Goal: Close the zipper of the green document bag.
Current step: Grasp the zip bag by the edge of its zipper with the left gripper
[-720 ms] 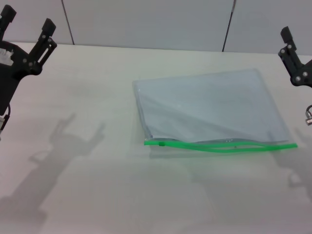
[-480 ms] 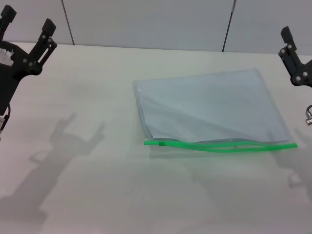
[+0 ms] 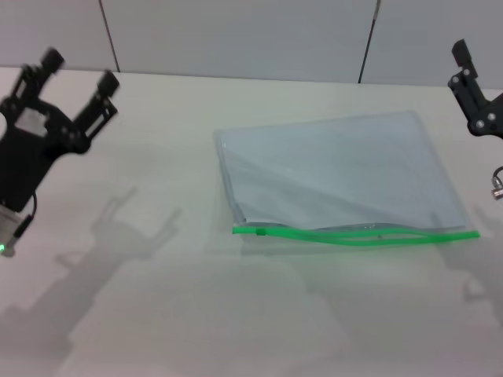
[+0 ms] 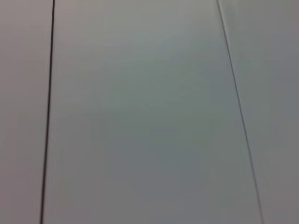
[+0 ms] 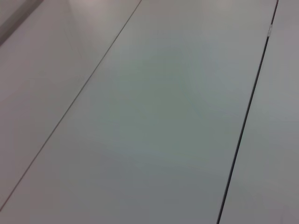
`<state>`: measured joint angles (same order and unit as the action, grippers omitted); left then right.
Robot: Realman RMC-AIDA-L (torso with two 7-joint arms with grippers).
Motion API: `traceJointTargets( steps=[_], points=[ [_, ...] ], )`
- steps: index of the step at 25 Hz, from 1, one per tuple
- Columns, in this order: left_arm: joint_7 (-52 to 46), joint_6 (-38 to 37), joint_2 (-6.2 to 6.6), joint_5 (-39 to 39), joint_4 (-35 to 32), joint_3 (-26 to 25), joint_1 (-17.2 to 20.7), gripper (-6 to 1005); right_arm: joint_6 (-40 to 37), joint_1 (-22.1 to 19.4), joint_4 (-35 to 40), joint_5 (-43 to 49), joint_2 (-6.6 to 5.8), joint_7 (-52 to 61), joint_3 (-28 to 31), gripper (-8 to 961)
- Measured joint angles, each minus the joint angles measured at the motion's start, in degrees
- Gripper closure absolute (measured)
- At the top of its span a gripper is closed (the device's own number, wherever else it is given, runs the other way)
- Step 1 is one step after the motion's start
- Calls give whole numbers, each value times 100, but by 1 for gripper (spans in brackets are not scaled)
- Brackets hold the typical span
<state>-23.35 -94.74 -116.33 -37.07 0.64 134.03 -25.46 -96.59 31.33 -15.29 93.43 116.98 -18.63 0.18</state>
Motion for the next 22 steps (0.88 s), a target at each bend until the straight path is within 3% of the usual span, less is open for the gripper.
traceJointTargets(
  steps=[8,14,22],
  points=[
    [147,663,28,1157,616,7,-149,134,35,46,-1,0,0,0,0,246],
    [1208,893,26,1904,1021,9,-274,135,29,54,-22,0,0,0,0,245],
    [2641,1495,-10,2308,836,8,-400,135,32,71,-54,0,-9,0,0,246]
  ],
)
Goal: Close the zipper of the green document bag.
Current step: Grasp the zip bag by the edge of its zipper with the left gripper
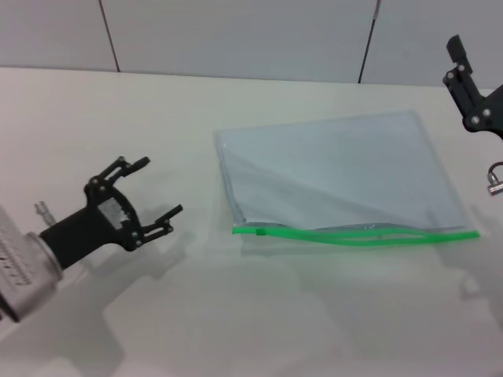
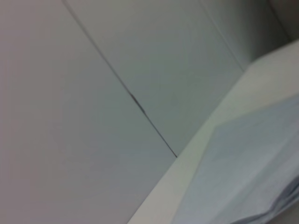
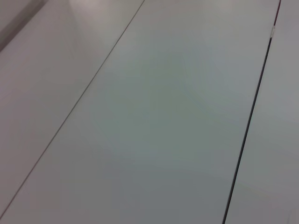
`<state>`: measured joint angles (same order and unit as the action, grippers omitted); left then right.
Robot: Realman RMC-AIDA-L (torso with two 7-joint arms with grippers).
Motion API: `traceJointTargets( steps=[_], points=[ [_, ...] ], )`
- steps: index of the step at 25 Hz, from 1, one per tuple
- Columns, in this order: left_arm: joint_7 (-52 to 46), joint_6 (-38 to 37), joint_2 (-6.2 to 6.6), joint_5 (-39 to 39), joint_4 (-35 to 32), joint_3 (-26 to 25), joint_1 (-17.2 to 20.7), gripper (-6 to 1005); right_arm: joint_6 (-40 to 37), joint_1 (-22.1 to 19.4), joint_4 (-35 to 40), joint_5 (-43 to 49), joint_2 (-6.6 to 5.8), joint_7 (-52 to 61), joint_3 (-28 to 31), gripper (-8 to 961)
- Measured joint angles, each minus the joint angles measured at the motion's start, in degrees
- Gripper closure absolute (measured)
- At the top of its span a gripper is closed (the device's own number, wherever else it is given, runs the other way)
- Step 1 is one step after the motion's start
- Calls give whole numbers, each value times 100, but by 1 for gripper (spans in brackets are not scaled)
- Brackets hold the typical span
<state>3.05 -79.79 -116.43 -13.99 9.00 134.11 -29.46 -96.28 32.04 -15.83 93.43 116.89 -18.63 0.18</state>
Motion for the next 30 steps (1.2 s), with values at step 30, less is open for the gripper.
traceJointTargets(
  steps=[30],
  points=[
    [1668,1654,-2,990,-1059,-6,-531,136,-48,73,-79,79,0,0,-58,246]
  ],
)
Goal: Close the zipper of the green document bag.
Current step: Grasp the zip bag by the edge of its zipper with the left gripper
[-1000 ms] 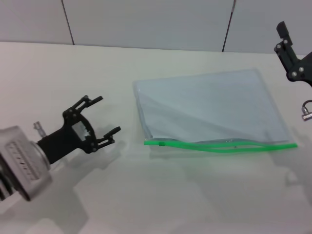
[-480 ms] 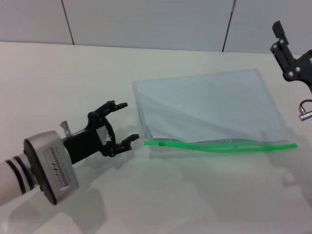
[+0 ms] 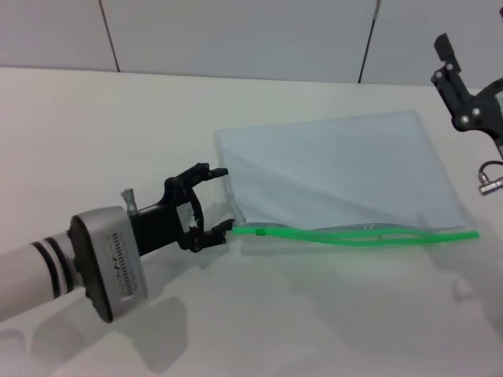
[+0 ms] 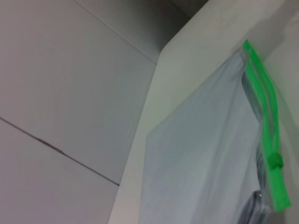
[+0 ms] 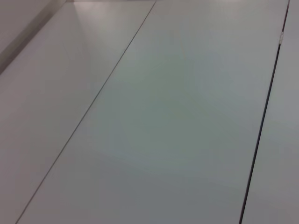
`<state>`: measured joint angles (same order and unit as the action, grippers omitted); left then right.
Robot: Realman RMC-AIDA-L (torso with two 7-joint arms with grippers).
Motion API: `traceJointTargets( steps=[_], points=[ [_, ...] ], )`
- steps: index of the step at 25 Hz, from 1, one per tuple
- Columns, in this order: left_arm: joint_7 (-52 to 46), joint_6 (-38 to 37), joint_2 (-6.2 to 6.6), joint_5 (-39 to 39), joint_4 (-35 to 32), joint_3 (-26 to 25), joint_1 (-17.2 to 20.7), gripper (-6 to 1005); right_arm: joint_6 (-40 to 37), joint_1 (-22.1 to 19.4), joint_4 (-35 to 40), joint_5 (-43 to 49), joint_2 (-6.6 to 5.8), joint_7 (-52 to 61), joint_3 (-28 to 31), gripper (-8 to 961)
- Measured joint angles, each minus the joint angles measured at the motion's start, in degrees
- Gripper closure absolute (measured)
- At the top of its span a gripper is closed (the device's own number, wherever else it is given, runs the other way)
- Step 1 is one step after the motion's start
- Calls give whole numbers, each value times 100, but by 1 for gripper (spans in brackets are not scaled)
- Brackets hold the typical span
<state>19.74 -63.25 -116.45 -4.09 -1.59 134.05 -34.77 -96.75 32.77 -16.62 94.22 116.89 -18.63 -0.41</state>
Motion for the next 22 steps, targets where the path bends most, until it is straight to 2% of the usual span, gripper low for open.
traceJointTargets(
  steps=[22],
  points=[
    [57,490,0,333,-205,214,-378,138,-19,124,-89,6,9,0,-88,245]
  ],
)
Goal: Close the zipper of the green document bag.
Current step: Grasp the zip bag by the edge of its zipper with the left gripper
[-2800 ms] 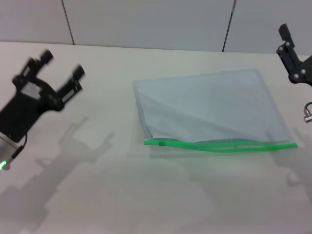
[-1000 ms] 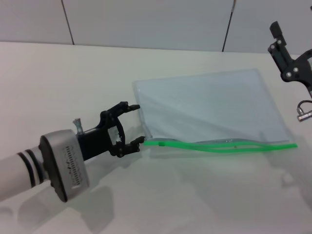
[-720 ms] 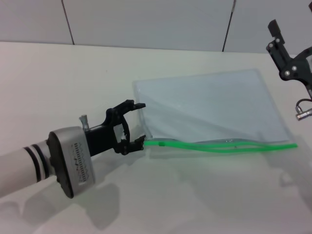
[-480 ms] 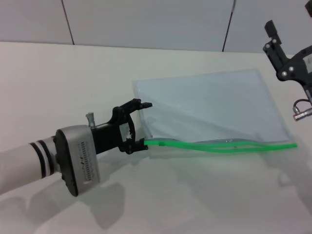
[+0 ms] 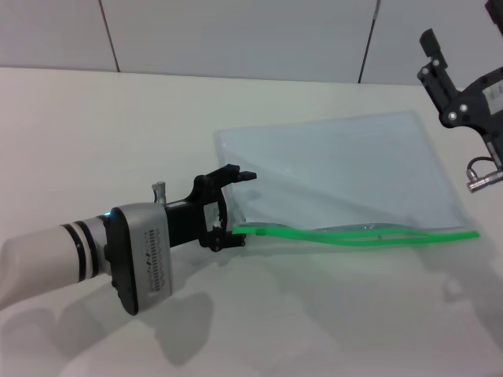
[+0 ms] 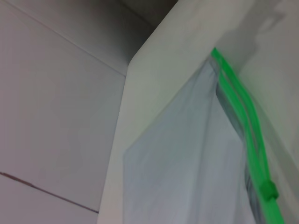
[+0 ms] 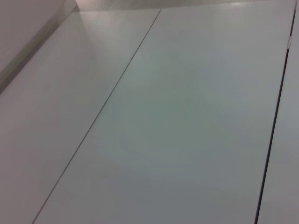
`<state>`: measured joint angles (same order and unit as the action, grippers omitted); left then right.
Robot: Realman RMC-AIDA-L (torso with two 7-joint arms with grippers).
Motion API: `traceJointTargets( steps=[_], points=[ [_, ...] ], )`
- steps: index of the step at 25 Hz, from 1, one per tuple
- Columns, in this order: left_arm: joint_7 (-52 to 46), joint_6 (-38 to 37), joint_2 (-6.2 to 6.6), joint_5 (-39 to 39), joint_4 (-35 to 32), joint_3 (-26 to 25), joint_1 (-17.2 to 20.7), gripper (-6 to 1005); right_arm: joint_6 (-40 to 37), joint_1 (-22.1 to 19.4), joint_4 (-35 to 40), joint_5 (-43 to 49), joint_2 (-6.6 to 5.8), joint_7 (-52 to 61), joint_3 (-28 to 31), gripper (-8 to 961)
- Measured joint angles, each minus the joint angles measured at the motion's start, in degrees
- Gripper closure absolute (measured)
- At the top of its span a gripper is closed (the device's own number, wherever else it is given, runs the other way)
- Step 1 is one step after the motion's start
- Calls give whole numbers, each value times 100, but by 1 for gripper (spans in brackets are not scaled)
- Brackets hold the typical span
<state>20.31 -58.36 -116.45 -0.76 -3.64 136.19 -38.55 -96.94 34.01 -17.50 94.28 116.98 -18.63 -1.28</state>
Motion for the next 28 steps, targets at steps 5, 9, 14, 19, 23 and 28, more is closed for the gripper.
traceJointTargets(
  steps=[5,9,14,19,23,28],
  points=[
    [123,1,0,15,0,0,-75,138,-40,26,-18,7,0,-1,-64,245],
    [243,6,0,15,0,-1,-90,138,-76,58,-42,8,0,-4,-87,245],
    [291,14,0,17,2,0,-94,199,-137,80,-77,11,0,-8,-143,245],
    [366,147,0,24,4,144,-159,275,-149,80,-78,68,0,-9,-153,245],
    [367,231,0,24,2,155,-194,551,-160,82,-78,139,0,-20,-153,246],
    [369,238,0,24,-16,153,-215,645,-207,86,-78,140,0,-24,-157,246]
  ],
)
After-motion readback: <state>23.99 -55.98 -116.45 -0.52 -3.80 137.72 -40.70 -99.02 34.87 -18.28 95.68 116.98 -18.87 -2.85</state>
